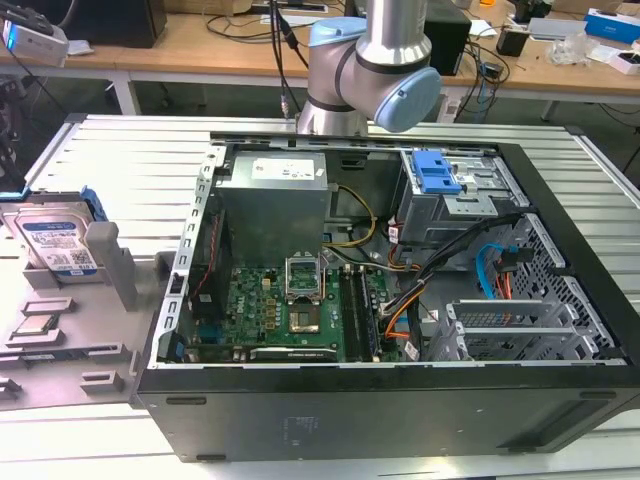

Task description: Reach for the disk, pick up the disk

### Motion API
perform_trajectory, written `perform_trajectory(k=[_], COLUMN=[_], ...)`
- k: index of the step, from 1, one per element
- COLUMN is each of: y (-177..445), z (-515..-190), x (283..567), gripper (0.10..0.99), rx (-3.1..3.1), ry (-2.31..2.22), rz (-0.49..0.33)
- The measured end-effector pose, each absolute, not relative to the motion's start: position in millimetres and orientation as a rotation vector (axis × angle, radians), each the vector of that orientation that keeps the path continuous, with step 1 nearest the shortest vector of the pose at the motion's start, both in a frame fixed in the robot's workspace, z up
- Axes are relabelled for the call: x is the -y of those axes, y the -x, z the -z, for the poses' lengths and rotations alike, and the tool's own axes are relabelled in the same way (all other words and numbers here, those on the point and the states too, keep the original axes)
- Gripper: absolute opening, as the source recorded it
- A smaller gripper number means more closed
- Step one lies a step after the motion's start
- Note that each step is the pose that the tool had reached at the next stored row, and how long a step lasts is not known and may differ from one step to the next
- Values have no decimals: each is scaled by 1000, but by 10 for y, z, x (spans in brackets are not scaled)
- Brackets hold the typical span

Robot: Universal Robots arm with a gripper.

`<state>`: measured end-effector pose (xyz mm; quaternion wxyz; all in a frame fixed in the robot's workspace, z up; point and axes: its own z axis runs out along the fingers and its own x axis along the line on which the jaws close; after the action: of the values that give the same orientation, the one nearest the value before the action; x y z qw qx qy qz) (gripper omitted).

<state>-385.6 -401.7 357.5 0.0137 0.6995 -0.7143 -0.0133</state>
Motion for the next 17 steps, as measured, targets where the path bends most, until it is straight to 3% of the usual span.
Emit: perform_trajectory(k=[2,7,8,10,17], y=[3856,3856,3856,3856,3856], z=[-3575,-3575,-3574,-3575,-3575], x=[4017,4017,4017,4017,3945], gripper=[114,420,420,545,545], rx=[2226,2228,2228,2229,2229], ry=[-2178,-2176,-2175,-2175,-2174], rz=[42,42,42,42,42])
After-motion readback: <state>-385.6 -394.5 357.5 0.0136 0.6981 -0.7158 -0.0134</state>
